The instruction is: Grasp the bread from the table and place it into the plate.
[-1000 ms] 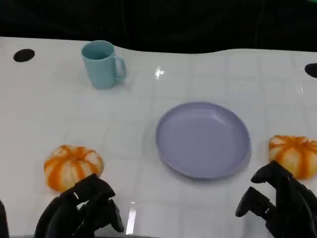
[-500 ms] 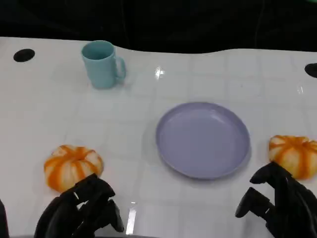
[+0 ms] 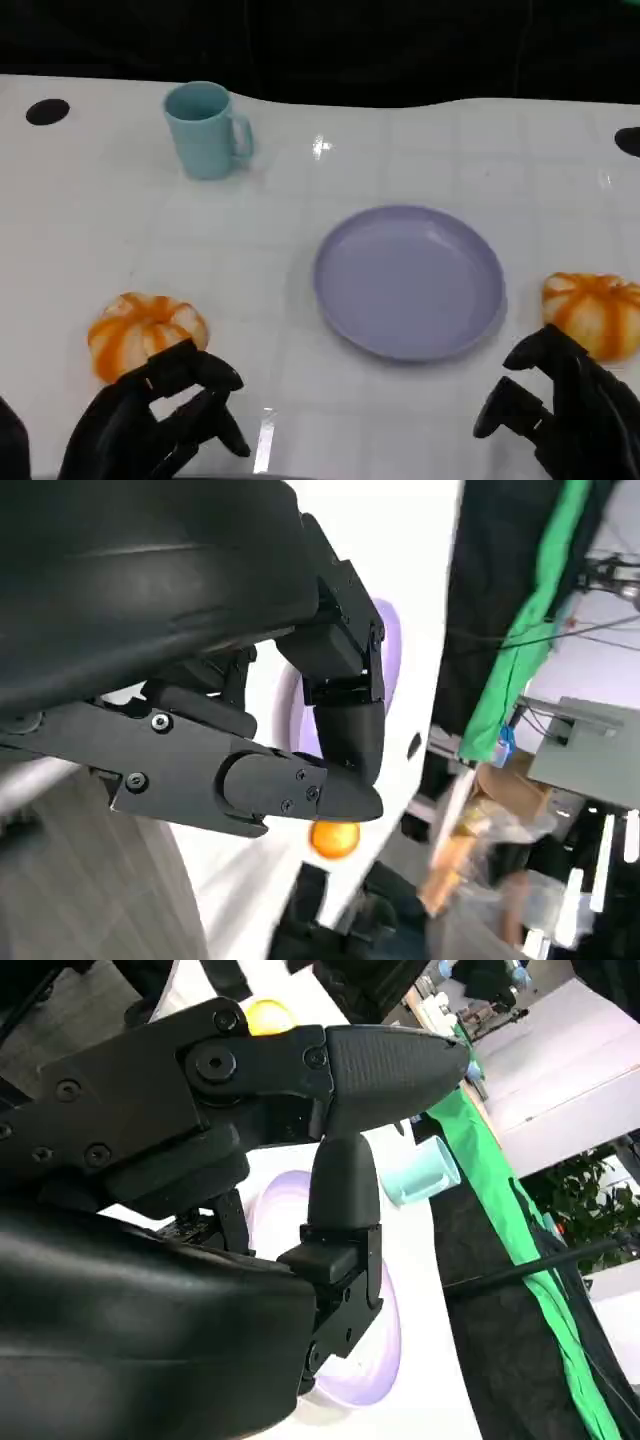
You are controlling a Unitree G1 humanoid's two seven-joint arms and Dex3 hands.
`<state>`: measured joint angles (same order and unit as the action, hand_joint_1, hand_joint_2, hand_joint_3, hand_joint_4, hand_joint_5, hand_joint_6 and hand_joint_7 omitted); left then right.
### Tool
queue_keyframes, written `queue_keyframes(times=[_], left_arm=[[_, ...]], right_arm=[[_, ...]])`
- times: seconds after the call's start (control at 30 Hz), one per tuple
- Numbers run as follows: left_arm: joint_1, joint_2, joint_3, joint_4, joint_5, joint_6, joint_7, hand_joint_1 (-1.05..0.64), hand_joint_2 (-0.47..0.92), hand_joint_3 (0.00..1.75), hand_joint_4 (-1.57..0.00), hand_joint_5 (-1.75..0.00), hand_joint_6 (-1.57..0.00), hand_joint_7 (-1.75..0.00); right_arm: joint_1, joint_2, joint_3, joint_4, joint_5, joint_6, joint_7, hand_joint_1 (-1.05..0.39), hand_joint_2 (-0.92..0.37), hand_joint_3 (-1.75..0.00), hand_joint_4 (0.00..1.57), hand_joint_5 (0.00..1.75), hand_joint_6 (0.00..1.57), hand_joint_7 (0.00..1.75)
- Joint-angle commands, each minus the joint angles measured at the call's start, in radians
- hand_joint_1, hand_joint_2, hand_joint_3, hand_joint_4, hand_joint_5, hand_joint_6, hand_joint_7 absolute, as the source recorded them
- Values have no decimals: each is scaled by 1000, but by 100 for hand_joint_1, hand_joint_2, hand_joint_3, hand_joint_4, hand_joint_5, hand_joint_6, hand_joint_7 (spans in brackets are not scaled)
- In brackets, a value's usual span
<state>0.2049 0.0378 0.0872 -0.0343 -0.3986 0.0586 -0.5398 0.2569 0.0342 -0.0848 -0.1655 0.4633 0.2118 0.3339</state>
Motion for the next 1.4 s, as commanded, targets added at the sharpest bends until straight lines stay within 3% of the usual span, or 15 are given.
queue_keyframes(times=[0.03,0.1,0.2,0.47,0.67,0.9,1.13,1.4], left_arm=[[37,32,-19,-77,89,-72,44,-57,92,12,-59,-115,-66,-62],[43,40,-24,-89,135,-129,56,-57,92,6,-54,-102,-66,-38],[48,67,-34,-107,262,-230,107,-58,92,5,-48,-89,-61,-21],[77,125,-40,-176,637,-383,339,-61,90,1,-29,-72,-51,-7],[88,181,-34,-188,897,-475,515,-54,88,0,-3,-84,-44,-1],[113,205,-47,-261,1124,-392,600,-54,87,0,0,-64,-34,-1],[112,220,-76,-335,1334,-246,589,-54,85,0,0,-22,-21,-1],[15,268,-132,-298,1472,-93,507,-52,76,0,-1,-16,-21,-1]], right_arm=[[3,-4,-4,-13,13,1,-2,-49,-92,-43,62,175,38,174],[4,0,-4,-17,16,5,-7,-49,-92,-43,63,175,39,174],[5,0,-1,-18,10,0,-6,-48,-92,-44,62,175,38,174],[12,-1,7,-22,-14,-19,-7,-50,-92,-43,64,175,40,174],[16,7,8,-21,-3,-20,-3,-49,-92,-44,65,175,40,175],[18,11,5,-18,9,-5,-6,-50,-92,-41,64,175,39,174],[16,11,5,-20,9,-6,-8,-49,-92,-42,64,175,39,174],[18,12,15,-31,-3,0,-20,-49,-92,-41,63,175,39,173]])
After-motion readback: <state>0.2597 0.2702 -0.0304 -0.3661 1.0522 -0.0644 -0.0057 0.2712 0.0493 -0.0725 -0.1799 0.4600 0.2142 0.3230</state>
